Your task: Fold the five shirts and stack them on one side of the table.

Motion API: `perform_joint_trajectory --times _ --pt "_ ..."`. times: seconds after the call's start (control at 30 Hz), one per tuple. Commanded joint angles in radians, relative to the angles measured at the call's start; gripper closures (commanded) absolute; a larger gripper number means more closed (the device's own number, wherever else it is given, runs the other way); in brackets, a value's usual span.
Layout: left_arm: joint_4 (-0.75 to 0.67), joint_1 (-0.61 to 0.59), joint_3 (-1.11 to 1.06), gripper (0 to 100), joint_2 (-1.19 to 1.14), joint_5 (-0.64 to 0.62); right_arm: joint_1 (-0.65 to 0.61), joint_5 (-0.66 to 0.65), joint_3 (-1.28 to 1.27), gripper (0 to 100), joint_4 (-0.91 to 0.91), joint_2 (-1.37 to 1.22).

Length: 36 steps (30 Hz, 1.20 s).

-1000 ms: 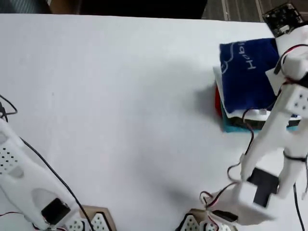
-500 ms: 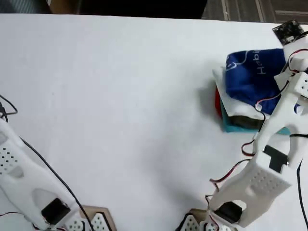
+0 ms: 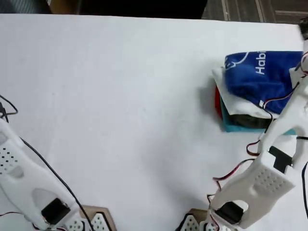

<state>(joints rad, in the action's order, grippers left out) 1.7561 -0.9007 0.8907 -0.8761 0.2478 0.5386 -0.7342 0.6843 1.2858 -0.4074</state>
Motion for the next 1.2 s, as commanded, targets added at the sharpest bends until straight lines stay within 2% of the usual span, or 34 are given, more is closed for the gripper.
perform_joint_trajectory --times 0.0,0.17,0.23,0.3,0.47,0.63,0.77,0.93,1.17 --pt "0.011 0.005 0.015 97 0.02 -0.011 -0.031 0.023 0.071 69.3 0.122 0.122" --pt "0.009 0.005 0.016 97 0.02 -0.011 -0.165 0.029 0.06 99.5 0.308 0.231" --pt "0.015 0.003 0.036 97 0.02 -0.011 -0.226 0.029 0.058 95.4 0.378 0.257" --pt "0.017 0.0 0.061 97 0.02 -0.011 -0.271 0.029 0.032 98.3 0.398 0.265" --pt "0.028 -0.011 0.107 97 0.02 -0.008 -0.298 0.063 -0.167 97.8 0.364 0.262" --pt "0.028 -0.02 0.107 97 0.021 -0.006 -0.255 0.058 -0.451 97.8 0.2 0.269" --pt "0.029 -0.018 0.107 97 0.021 -0.006 -0.208 -0.032 -0.621 97.8 0.134 0.292" --pt "0.029 -0.015 0.107 97 0.021 -0.006 -0.102 -0.08 -0.695 97.8 0.033 0.45" --pt "0.029 -0.011 0.107 97 0.021 -0.008 -0.088 -0.098 -0.764 97.8 -0.004 0.71"
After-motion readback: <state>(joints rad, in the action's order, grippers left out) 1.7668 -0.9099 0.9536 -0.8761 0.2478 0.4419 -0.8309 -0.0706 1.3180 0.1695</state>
